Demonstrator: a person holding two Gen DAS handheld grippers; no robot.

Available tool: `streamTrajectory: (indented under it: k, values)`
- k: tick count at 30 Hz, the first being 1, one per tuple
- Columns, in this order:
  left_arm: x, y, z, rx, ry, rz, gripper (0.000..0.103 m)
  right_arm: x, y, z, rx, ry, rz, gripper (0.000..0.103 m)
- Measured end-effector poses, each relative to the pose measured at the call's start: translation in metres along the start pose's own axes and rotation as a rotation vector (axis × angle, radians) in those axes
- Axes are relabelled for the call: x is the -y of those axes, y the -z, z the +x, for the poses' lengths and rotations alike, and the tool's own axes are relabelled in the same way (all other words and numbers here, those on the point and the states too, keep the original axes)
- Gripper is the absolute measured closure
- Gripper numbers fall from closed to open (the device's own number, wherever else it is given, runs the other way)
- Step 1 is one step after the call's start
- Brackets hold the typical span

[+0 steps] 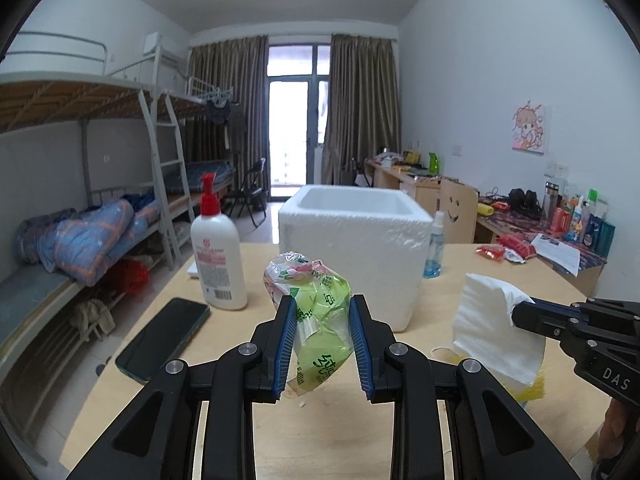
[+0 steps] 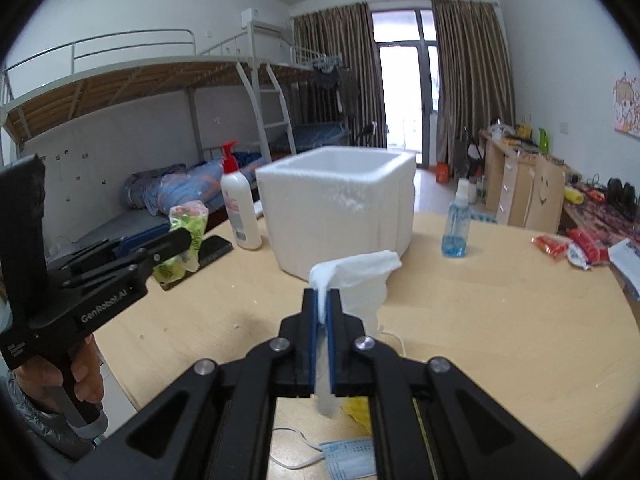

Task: Organize soft objects
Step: 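Carry the tissue in the right tool over the foam box and release it inside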

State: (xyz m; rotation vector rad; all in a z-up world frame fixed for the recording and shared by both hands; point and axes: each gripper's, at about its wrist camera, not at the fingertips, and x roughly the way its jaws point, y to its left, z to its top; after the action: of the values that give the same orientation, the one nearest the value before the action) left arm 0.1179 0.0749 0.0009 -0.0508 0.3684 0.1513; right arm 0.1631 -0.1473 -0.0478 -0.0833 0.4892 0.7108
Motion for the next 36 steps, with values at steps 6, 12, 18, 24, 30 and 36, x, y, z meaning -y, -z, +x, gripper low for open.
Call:
streamTrajectory:
  k: [6,12,18,24,30,36]
  values:
    - [0.007,-0.005,-0.016,0.038,0.004,0.015,0.074,-0.006,-0.004,-0.021,0.074,-0.015,-0.035,0.097]
    - [0.014,-0.01,-0.035,0.079,0.011,0.03,0.074,-0.008,-0.008,-0.041,0.128,-0.021,-0.04,0.097]
    - [0.018,-0.012,-0.054,0.123,0.016,0.049,0.074,-0.014,-0.007,-0.056,0.18,-0.024,-0.052,0.097]
    - [0.023,-0.011,-0.074,0.16,0.015,0.065,0.074,-0.019,-0.005,-0.07,0.22,-0.028,-0.065,0.097]
    - [0.026,-0.009,-0.094,0.203,0.02,0.069,0.074,-0.024,-0.003,-0.086,0.262,-0.037,-0.087,0.097]
    - [0.023,-0.015,-0.114,0.243,0.034,0.068,0.074,-0.031,-0.003,-0.099,0.295,-0.051,-0.111,0.097]
